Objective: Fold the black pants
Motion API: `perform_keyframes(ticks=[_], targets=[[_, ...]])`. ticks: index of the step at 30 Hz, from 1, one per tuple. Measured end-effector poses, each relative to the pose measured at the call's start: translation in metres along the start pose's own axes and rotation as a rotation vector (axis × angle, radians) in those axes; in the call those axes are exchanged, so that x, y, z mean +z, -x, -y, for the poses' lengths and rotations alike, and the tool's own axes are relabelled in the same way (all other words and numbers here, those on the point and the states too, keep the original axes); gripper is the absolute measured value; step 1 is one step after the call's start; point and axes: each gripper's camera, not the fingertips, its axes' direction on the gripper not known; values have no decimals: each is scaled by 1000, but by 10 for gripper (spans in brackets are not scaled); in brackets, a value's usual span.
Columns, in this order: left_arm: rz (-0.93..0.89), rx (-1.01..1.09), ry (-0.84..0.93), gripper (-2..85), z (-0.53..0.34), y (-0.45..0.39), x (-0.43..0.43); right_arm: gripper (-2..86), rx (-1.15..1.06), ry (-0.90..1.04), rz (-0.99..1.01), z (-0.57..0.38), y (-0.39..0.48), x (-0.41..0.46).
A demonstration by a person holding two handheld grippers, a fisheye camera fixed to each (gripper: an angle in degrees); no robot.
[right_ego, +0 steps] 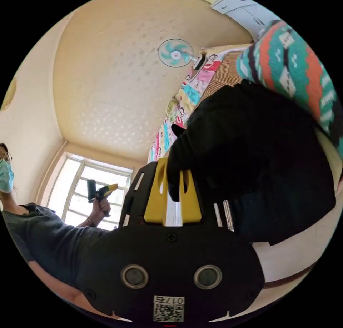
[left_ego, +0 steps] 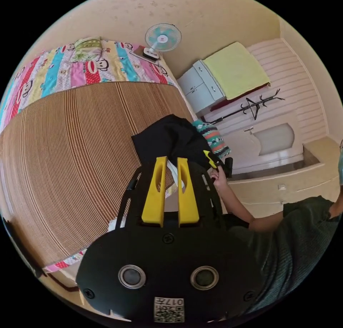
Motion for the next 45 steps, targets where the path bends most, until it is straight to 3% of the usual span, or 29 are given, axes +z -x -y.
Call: perform_keyframes(ticks=[5,13,17,20,25,27,31,33,35,40,45], targets=[[27,247,26,96,1,-51,22,10,-302,16,208,19,107,25],[84,532,-150,158,-31,-106,-23,14,-624,170,494,-8,277,94],[150,531,-314,110,-75,-112,-66,35,-775,176,451,-53,346,115],[32,478,-370,82,-104,-102,-106,59,-848,147,449,-86,382,115],[-91,448,-477,71,-137,-103,-167,70,-823,-127,472,-158,396,75],[-142,430,-518,71,-145,-102,-184,63,-775,-237,371,-207,392,63],[-206,462,-557,73,-162,-115,-212,93,-689,-154,175,-267,402,99],[-242,502,-520,74,-165,-128,-212,164,-667,-42,45,-294,416,145],[-264,550,-459,75,-167,-146,-205,200,-682,-48,20,-312,427,163],[-344,639,-233,80,-174,-179,-177,209,-558,-171,107,-334,403,157],[-433,646,-94,81,-177,-184,-159,213,-401,-175,387,-348,342,149]])
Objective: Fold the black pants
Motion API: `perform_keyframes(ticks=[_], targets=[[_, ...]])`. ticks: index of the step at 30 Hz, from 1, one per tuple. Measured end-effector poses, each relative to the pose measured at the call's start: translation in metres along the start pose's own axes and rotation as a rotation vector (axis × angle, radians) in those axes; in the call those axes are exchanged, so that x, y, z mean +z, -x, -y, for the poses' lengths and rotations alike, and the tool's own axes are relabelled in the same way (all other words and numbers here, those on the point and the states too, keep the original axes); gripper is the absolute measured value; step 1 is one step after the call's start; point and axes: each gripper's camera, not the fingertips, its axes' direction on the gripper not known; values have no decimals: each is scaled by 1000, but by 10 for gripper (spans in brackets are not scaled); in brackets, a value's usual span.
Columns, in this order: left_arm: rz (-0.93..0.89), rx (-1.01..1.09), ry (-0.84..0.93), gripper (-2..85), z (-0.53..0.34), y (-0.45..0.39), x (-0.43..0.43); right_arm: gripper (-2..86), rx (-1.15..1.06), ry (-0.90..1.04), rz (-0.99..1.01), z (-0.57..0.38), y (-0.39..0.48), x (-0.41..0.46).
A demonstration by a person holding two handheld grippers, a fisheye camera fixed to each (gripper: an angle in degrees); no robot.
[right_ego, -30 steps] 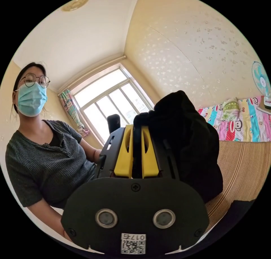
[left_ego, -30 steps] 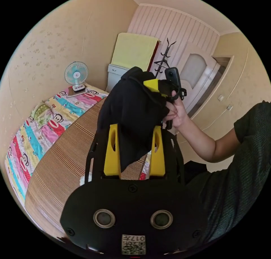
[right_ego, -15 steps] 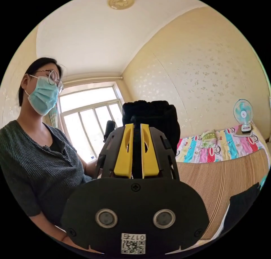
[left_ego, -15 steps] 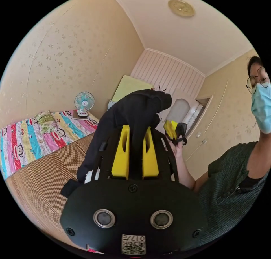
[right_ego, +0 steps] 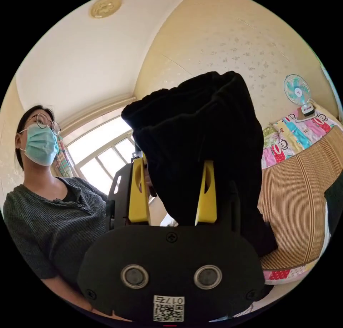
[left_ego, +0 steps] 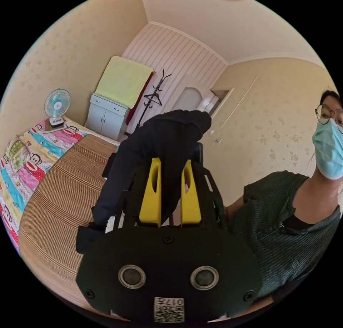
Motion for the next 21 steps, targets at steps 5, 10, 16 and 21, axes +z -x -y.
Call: perform_keyframes(ticks=[5,10,16,21], targets=[[-18,56,89,80,3,-26,26,195,-32,79,-12,-2,1,3],[-25,9,20,66,13,-38,9,121,-35,45,76,11,-10,-24],[44,-113,-196,50,10,-44,-67,73,-107,-2,30,39,-8,-64],[276,-104,-335,46,19,-94,-141,57,-402,116,-109,103,63,-59]])
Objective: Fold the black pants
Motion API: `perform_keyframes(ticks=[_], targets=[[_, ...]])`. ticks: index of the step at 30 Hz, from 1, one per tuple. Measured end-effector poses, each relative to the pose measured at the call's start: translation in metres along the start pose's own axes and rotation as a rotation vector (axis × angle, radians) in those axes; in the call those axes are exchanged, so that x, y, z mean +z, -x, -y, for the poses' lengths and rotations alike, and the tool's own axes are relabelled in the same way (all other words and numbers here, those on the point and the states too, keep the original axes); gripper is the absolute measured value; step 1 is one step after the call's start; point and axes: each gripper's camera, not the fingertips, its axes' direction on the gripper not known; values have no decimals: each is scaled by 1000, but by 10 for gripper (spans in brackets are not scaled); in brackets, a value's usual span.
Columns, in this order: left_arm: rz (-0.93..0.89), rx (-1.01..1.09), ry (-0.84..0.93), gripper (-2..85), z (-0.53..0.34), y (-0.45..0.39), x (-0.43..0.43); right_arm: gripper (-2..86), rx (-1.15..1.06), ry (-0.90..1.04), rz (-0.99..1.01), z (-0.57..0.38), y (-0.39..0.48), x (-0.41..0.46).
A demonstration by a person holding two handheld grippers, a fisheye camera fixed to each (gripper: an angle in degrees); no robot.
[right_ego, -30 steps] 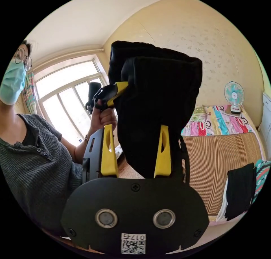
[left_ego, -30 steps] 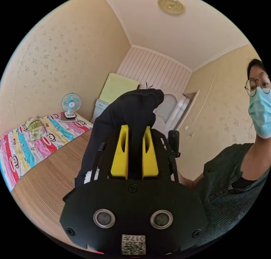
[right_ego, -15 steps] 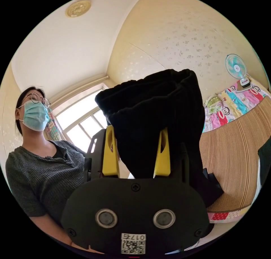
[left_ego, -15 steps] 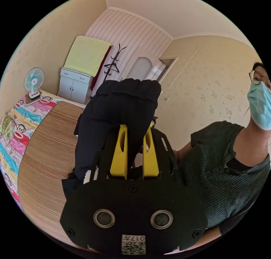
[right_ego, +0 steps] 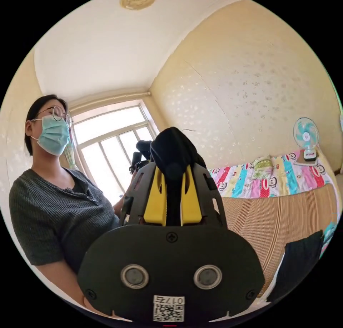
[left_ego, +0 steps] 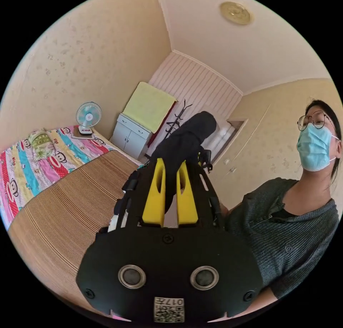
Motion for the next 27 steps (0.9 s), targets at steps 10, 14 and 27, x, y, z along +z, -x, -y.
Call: perform_keyframes(ticks=[10,14,27], targets=[[274,382,-506,41,94,-186,-163,56,-428,-180,62,165,90,-23],[374,513,-645,42,125,-244,-199,62,-436,-235,135,222,112,-41],[524,158,-502,42,202,-125,-220,57,-51,58,-58,288,-101,51]])
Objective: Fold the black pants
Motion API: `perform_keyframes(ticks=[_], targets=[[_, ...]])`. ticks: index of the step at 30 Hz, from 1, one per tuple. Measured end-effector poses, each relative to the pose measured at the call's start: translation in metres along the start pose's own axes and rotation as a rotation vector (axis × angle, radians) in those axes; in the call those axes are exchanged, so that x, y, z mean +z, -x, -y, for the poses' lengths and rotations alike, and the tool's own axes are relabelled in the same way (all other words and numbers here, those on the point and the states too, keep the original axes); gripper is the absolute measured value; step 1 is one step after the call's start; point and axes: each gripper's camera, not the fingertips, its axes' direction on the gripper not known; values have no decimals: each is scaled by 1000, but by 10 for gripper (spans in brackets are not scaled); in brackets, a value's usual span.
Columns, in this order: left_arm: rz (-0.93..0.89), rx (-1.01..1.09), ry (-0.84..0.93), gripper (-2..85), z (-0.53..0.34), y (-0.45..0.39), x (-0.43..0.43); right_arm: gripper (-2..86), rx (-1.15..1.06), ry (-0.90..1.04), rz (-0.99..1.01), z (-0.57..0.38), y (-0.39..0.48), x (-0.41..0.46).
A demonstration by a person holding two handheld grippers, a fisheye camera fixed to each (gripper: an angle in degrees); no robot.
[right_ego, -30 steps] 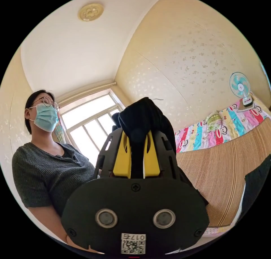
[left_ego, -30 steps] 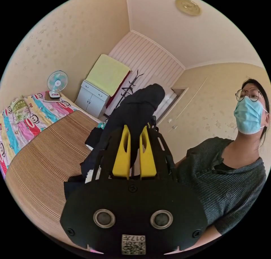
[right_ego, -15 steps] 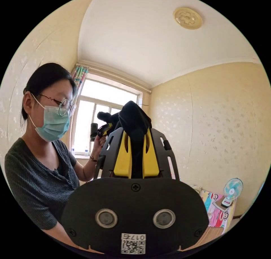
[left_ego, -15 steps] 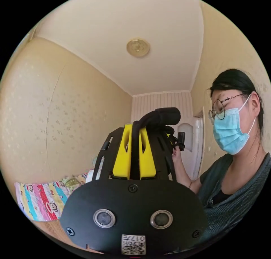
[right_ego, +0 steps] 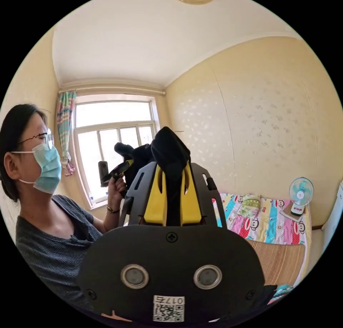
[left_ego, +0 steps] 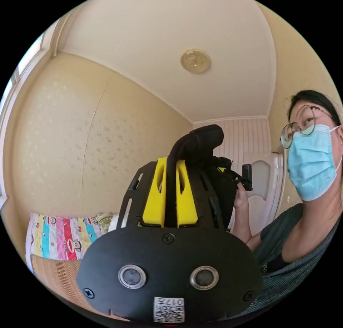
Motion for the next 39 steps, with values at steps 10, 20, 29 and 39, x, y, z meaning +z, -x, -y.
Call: perform_keyframes(ticks=[10,20,29,39], targets=[[569,-434,782,57,12,389,267,41,474,556,-244,10,-358,240],[590,-1016,1727,-3,-432,467,56,4,1074,1383,-240,-494,-455,115],[751,-1963,1049,-6,-509,379,-178,3,1738,948,-436,-569,-430,-110],[753,-1787,1285,-6,-440,447,-132,3,1919,249,-212,-524,-480,-135]])
